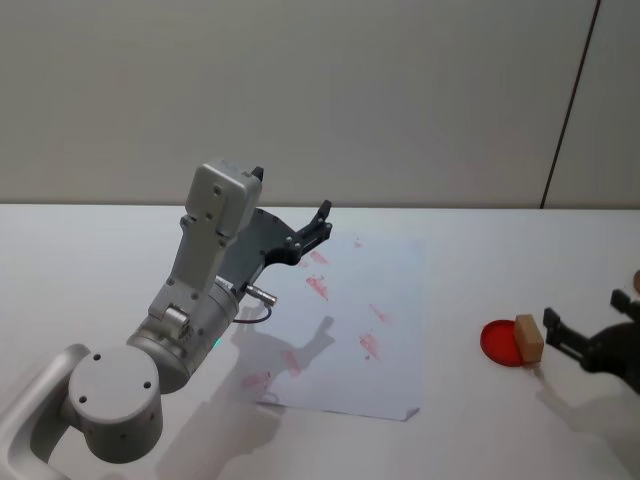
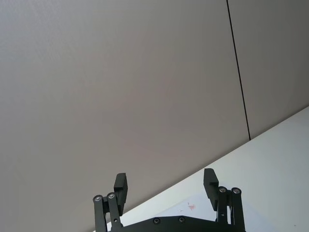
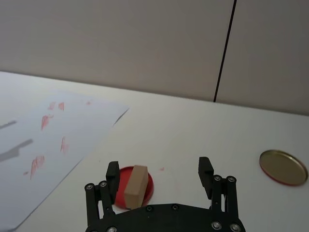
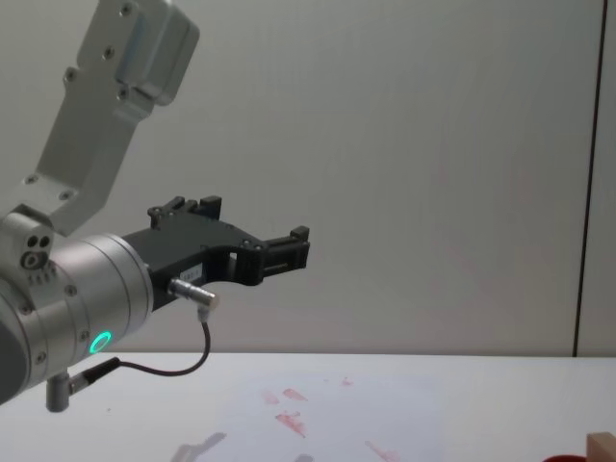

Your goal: Use the one hand to pick up the stamp and affix it onto the A4 paper.

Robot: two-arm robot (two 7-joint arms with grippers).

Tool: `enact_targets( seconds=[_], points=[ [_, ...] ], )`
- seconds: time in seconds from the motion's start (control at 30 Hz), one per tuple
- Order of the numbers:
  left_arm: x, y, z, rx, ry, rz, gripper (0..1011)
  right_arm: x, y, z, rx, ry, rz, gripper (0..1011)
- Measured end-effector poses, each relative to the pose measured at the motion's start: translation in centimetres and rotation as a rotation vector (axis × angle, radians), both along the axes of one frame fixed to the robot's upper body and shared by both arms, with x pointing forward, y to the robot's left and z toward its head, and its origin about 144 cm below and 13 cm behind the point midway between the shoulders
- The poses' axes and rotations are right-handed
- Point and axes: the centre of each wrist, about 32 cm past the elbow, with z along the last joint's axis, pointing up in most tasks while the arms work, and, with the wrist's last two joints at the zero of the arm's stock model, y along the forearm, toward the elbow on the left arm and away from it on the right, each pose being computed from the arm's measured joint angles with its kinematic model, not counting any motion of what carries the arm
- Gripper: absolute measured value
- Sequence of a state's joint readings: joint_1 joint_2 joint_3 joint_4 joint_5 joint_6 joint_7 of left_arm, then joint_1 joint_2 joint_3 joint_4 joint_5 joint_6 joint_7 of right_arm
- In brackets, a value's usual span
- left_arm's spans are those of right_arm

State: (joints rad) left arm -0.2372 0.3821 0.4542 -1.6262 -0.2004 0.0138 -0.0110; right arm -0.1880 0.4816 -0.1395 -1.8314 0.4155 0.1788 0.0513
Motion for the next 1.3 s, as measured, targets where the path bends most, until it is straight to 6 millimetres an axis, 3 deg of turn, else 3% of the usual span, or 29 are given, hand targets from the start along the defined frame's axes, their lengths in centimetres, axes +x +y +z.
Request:
enact_targets(
  seconds=[1.3],
  points=[
    [0.0, 0.0, 0.0, 0.000, 0.000, 0.000, 1003, 2.8, 4.6, -2.5, -0.083, 0.162, -0.020, 1001]
  ],
)
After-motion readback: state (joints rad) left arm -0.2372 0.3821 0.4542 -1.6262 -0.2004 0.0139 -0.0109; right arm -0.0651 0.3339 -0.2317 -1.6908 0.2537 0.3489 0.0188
